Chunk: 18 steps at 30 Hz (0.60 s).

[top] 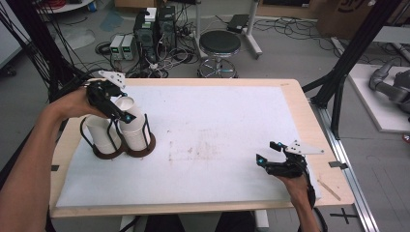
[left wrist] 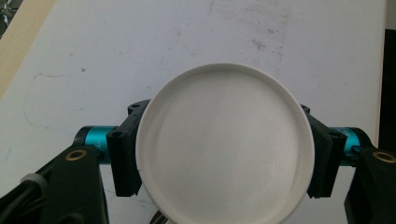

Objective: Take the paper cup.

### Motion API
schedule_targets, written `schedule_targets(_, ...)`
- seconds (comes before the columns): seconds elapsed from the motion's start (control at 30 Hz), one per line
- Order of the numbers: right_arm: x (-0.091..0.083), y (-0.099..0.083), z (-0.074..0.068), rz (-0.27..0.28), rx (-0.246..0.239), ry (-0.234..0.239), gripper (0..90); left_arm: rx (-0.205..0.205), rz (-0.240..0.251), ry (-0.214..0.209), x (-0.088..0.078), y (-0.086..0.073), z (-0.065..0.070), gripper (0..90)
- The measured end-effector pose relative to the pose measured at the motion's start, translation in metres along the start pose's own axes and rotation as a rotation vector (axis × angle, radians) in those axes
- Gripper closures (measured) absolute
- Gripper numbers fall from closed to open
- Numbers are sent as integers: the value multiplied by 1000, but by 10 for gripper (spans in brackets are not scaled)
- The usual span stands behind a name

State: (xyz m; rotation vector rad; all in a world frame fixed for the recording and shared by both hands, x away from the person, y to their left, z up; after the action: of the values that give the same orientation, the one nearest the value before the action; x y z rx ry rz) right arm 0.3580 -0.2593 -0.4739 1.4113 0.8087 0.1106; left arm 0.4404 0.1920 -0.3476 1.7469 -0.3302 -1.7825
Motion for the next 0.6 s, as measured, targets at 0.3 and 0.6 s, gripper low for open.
schedule_targets(0.3,-1,0,0,-3,10,-1,186,-9,-1,-1,-1,0,0,303)
schedule_targets(0.6,-1,0,1,1,5,-3,185,-14,38,7,-8,2,2,317)
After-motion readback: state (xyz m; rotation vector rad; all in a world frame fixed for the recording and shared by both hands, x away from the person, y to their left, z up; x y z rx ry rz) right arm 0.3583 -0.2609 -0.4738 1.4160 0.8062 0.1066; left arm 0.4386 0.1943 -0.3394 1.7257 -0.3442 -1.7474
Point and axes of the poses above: each handheld gripper's, and its own axes: x roughly forward along the jaws, y roughly out of its top, z roughly to its right, the point moved 9 cm from there along x, roughly forward along the jaws, and after that the axes turned 7 degrees about -y, right-handed, at the moved point
